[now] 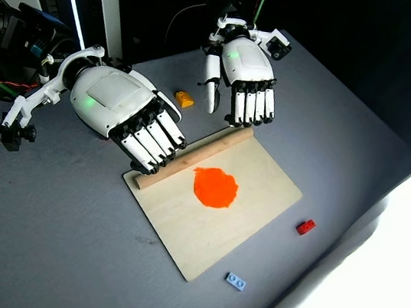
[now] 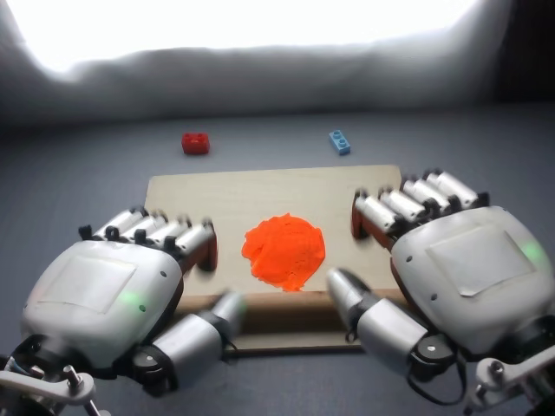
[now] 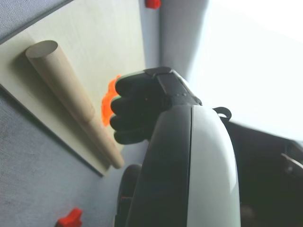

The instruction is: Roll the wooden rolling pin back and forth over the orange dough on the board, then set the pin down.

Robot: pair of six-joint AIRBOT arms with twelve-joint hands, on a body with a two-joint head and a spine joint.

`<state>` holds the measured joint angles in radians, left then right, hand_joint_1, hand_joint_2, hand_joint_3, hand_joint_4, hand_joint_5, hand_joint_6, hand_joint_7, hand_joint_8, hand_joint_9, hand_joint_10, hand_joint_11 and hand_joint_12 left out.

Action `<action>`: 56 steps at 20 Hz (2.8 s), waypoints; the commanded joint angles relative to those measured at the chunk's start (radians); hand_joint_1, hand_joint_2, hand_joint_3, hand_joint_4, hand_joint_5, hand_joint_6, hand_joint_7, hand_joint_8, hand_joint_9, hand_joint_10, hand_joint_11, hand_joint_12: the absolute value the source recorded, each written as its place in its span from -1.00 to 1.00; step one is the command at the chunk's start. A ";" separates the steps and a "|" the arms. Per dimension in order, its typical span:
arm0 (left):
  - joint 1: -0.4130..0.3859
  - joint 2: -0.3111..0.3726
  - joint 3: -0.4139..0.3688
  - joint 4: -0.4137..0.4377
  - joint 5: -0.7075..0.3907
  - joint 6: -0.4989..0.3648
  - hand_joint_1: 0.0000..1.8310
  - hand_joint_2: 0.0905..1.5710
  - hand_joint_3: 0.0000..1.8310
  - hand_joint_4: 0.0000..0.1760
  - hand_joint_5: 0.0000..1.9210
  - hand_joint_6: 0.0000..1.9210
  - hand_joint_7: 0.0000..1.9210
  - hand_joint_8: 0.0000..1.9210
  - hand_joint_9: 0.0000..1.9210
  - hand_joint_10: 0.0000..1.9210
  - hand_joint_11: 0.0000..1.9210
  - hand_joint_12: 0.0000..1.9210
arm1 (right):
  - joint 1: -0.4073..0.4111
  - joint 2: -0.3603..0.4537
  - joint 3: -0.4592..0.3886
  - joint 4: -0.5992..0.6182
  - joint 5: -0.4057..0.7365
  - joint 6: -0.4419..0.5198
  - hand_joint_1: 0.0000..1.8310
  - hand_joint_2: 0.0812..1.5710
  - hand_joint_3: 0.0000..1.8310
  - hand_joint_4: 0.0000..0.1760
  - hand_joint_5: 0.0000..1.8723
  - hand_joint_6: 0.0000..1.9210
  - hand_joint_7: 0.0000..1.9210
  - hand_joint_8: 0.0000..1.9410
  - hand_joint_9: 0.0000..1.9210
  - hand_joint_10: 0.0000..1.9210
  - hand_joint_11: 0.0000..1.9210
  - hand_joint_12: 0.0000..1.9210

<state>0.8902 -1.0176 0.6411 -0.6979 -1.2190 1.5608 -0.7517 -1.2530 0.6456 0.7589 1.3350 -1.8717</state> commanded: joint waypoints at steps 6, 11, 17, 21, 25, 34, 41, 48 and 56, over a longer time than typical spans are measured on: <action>-0.016 0.008 0.007 0.059 -0.095 -0.002 -1.00 0.66 -0.90 -1.00 -1.00 -1.00 -1.00 -1.00 -1.00 -1.00 -1.00 -1.00 | -0.015 0.022 -0.054 -0.090 0.085 -0.001 -1.00 0.67 -0.96 -1.00 -0.92 -0.99 -0.94 -0.99 -0.97 -0.99 -1.00 -1.00; -0.015 0.030 0.023 0.025 -0.016 0.010 -1.00 0.66 -0.90 -1.00 -1.00 -1.00 -1.00 -1.00 -1.00 -1.00 -1.00 -1.00 | -0.019 0.008 -0.052 -0.052 0.075 0.040 -1.00 0.68 -0.97 -1.00 -0.92 -1.00 -0.95 -1.00 -0.99 -1.00 -1.00 -1.00; 0.015 0.021 0.052 0.025 -0.005 0.019 -1.00 0.62 -0.93 -1.00 -1.00 -1.00 -1.00 -1.00 -1.00 -1.00 -1.00 -1.00 | -0.033 -0.047 -0.004 -0.048 0.084 0.101 -1.00 0.66 -0.98 -1.00 -0.92 -0.99 -0.94 -0.99 -0.99 -1.00 -1.00 -1.00; 0.035 0.001 0.065 0.025 -0.005 0.011 -1.00 0.53 -0.97 -1.00 -1.00 -1.00 -1.00 -1.00 -1.00 -1.00 -1.00 -1.00 | -0.072 -0.088 0.040 -0.049 0.081 0.120 -1.00 0.65 -0.99 -1.00 -0.93 -1.00 -0.94 -0.99 -0.99 -1.00 -1.00 -1.00; 0.036 -0.033 0.081 0.011 -0.005 0.007 -1.00 0.48 -0.99 -1.00 -1.00 -1.00 -1.00 -1.00 -1.00 -1.00 -1.00 -1.00 | -0.087 -0.136 0.099 -0.049 0.097 0.157 -1.00 0.63 -1.00 -1.00 -0.95 -1.00 -0.95 -1.00 -0.99 -1.00 -1.00 -1.00; 0.040 -0.087 0.138 -0.025 -0.006 0.025 -1.00 0.62 -0.94 -1.00 -1.00 -1.00 -1.00 -1.00 -1.00 -1.00 -1.00 -1.00 | -0.096 -0.238 0.193 -0.053 0.123 0.157 -1.00 0.65 -0.99 -1.00 -0.96 -1.00 -0.95 -1.00 -0.99 -1.00 -1.00 -1.00; 0.043 -0.112 0.173 -0.042 -0.003 0.028 -1.00 0.65 -0.93 -1.00 -1.00 -1.00 -1.00 -1.00 -1.00 -1.00 -1.00 -1.00 | -0.101 -0.284 0.236 -0.053 0.148 0.152 -1.00 0.66 -0.99 -1.00 -0.96 -0.99 -0.95 -1.00 -0.99 -1.00 -1.00 -1.00; 0.060 -0.128 0.173 -0.048 -0.021 0.020 -1.00 0.65 -0.93 -1.00 -1.00 -1.00 -1.00 -1.00 -1.00 -1.00 -1.00 -1.00 | -0.104 -0.338 0.305 -0.053 0.168 0.160 -1.00 0.66 -0.99 -1.00 -0.95 -1.00 -0.95 -1.00 -0.99 -1.00 -1.00 -1.00; 0.066 -0.160 0.197 -0.048 -0.049 0.001 -1.00 0.64 -0.94 -1.00 -1.00 -1.00 -1.00 -1.00 -1.00 -1.00 -1.00 -1.00 | -0.091 -0.360 0.334 -0.053 0.138 0.184 -1.00 0.66 -0.99 -1.00 -0.94 -0.99 -0.94 -1.00 -0.99 -1.00 -1.00 -1.00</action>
<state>0.9588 -1.1759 0.8352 -0.7967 -1.1648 1.5661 -0.8555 -1.6131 0.9771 0.7925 1.3991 -1.6962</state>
